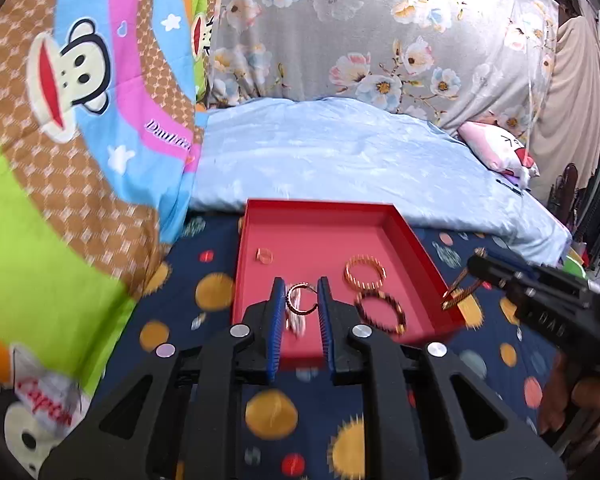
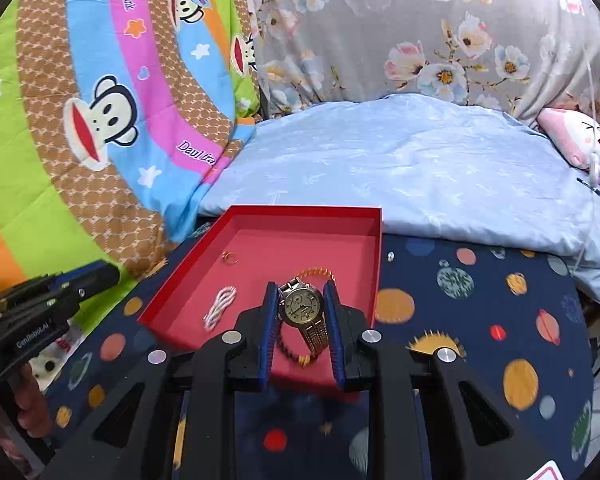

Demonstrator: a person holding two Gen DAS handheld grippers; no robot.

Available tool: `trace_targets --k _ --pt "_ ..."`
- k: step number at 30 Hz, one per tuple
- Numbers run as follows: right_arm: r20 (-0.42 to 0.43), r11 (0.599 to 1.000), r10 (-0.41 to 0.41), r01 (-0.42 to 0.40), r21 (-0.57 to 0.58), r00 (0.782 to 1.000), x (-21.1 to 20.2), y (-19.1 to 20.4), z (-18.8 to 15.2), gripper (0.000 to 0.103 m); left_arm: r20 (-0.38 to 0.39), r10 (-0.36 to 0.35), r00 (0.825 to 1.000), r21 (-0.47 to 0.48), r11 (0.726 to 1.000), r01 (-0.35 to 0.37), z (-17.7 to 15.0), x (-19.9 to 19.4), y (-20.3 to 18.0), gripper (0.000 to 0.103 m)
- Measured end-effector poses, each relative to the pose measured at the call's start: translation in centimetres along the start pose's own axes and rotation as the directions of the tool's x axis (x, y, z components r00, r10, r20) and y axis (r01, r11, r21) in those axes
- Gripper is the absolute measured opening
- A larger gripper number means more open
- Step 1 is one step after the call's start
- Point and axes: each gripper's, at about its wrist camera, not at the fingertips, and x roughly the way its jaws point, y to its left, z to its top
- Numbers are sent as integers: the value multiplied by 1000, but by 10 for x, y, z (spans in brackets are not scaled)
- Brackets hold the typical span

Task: Organize jewelry
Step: 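Carry ring and gold watch into the red tray and open both tools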

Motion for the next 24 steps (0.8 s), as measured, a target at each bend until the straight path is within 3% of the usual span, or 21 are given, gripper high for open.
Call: trace_targets --k 6,17,18,21,24 --pt "-24 1000 -17 17 -16 1000 45 -3 10 21 -34 -7 999 -6 1000 7 20 56 -3 16" --pt "-103 998 -57 58 3 993 99 -27 1 22 -116 31 993 -38 999 -35 21 126 1 16" --pt "-92 998 -60 60 4 994 96 -27 1 22 -119 39 992 -48 998 -45 20 128 3 19" --pt "-65 998 -58 59 12 996 84 -27 0 29 -120 57 991 -69 995 -66 18 127 7 49" --pt "-48 999 -45 46 18 998 68 -26 -3 31 -99 76 992 -66 994 -83 12 113 9 51"
